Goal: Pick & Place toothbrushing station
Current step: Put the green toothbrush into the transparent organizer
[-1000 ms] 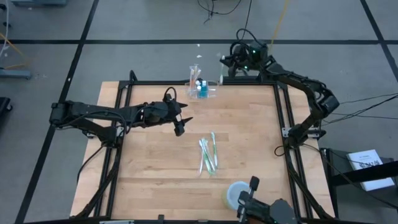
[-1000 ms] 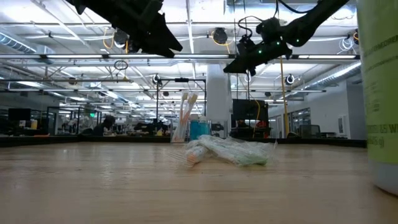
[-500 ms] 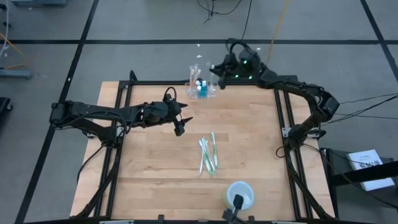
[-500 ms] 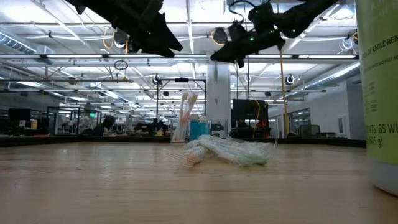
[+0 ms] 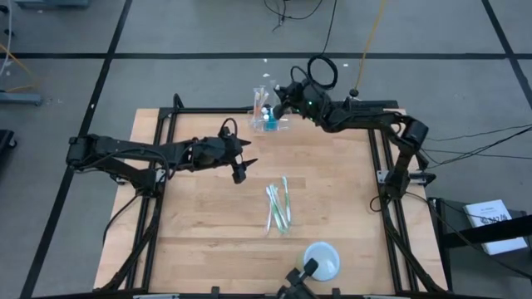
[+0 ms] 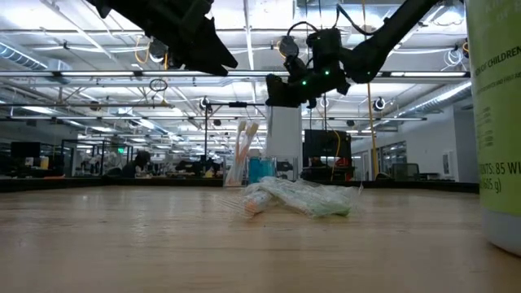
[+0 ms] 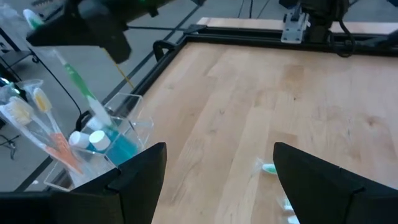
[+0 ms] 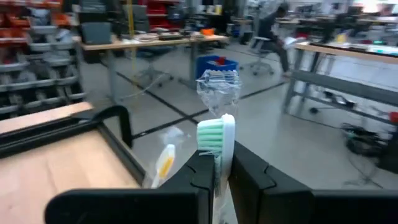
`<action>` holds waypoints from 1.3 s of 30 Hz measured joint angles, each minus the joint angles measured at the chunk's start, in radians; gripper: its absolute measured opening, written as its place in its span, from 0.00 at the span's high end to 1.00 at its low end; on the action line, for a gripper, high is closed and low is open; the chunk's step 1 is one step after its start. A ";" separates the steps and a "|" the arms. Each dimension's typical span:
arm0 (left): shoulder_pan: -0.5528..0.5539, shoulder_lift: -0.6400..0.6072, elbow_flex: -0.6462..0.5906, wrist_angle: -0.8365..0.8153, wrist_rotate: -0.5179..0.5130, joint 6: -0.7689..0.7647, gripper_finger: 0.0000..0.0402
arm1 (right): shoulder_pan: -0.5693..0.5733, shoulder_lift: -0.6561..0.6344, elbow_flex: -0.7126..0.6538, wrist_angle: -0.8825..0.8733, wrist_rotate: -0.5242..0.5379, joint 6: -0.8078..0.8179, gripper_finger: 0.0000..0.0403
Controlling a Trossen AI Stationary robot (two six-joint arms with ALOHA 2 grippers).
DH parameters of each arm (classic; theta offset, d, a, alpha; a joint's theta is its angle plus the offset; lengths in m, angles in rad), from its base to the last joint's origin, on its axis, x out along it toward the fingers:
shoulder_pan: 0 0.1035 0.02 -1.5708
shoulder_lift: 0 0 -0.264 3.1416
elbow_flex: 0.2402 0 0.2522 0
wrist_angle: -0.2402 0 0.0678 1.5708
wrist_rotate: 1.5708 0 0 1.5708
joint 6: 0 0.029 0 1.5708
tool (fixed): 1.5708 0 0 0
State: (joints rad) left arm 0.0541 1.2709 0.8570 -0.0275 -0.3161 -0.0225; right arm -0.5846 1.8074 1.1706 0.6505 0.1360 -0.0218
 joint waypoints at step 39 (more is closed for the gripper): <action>-0.010 0.000 0.000 -0.024 0.000 -0.028 0.26 | -0.004 -0.094 -0.095 -0.138 0.105 -0.050 0.95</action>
State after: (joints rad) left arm 0.0444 1.2713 0.8574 -0.0512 -0.3164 -0.0507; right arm -0.5884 1.7131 1.0759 0.5123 0.2413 -0.0723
